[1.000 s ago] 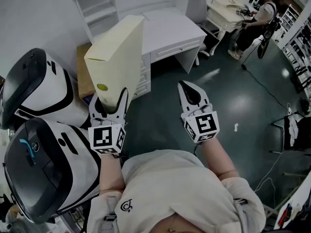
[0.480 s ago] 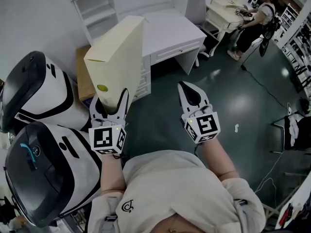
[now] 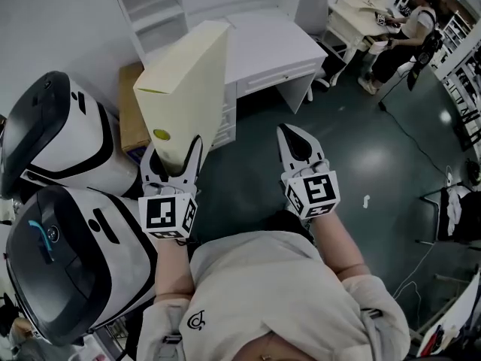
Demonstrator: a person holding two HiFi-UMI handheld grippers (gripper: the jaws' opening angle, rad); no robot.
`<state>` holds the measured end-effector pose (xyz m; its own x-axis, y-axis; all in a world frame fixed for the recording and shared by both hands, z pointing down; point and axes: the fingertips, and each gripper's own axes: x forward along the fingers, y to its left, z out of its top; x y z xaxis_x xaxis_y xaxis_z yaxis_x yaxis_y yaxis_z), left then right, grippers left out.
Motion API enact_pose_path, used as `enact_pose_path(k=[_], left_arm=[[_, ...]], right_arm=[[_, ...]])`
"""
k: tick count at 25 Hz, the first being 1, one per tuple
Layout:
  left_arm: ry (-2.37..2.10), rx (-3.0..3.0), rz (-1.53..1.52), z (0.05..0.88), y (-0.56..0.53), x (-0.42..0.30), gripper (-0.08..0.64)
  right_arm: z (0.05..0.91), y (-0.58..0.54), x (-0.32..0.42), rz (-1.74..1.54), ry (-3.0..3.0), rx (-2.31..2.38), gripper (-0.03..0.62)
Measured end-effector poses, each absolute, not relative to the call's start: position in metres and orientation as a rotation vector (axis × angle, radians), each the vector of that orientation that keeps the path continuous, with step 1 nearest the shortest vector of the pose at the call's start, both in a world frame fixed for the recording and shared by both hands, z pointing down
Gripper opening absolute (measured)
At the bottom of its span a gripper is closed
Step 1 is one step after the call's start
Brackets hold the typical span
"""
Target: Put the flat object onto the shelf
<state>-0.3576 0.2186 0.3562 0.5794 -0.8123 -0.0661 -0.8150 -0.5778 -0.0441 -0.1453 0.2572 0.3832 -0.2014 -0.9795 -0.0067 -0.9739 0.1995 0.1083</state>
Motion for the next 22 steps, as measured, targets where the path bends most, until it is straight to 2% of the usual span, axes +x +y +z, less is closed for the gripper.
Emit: enact_pose_path(k=[7,22], left_arm=[[1.488,-2.668,0.070,0.354,0.172,-0.323,0.299],[1.759,-2.481,0.069,0.337,0.032,-0.171,0.299]], right_arm=[[0.384,0.197,-0.112,-0.188,-2.450,1.856,0.008],[0.365,0.008,0.041,-0.215,-2.645,1.582,0.008]])
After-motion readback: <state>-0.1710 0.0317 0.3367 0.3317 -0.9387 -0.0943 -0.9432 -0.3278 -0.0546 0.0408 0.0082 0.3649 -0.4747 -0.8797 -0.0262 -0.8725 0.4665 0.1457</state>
